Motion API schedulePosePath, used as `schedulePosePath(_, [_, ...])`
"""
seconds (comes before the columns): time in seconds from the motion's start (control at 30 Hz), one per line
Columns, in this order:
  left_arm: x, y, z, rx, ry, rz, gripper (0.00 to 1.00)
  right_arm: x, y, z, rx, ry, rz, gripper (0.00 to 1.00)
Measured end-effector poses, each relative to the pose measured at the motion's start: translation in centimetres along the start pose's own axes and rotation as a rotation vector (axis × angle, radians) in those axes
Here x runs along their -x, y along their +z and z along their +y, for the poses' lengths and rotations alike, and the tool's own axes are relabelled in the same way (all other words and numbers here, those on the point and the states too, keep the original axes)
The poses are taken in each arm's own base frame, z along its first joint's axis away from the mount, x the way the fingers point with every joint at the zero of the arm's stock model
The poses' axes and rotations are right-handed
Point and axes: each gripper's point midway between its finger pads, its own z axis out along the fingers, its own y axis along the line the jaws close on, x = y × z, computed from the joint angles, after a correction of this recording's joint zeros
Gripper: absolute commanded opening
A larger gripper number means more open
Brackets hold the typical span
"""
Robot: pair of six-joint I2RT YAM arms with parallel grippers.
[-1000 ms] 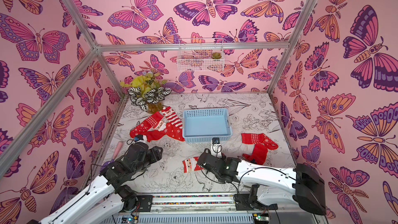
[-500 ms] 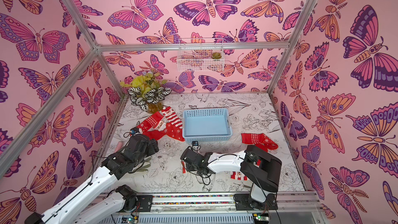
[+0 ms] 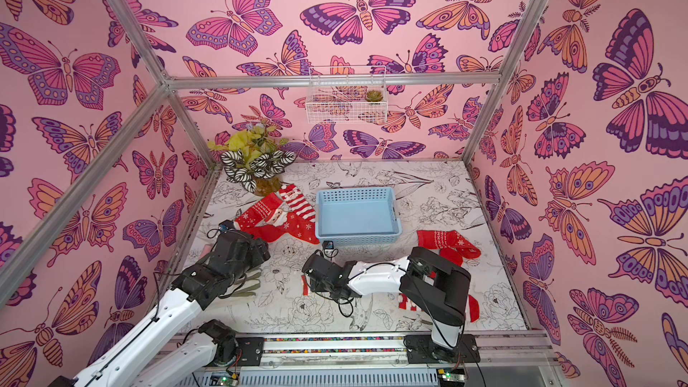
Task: Place the socks together as a pair
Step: Adjust the sock at the center of the board, then pick up the sock from the center of the board.
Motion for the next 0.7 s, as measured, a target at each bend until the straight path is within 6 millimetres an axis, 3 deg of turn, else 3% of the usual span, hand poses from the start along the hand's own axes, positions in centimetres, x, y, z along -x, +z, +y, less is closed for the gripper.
schedulePosePath(0.4, [-0.7, 1.5, 0.1, 0.038, 0.03, 0.062, 0.75, 2.0, -1.2, 2.3, 0.06, -0.039, -0.053, 0.19])
schedulePosePath(0.47, [-0.7, 1.7, -0.2, 0.033, 0.04, 0.077, 0.72, 2.7, -2.7, 2.7, 0.086, -0.072, -0.08, 0.2])
schedulePosePath(0.7, [-0.6, 1.4, -2.8, -0.06, 0.068, 0.141, 0.71, 7.4, -11.1, 2.8, 0.159, -0.177, -0.296, 0.28])
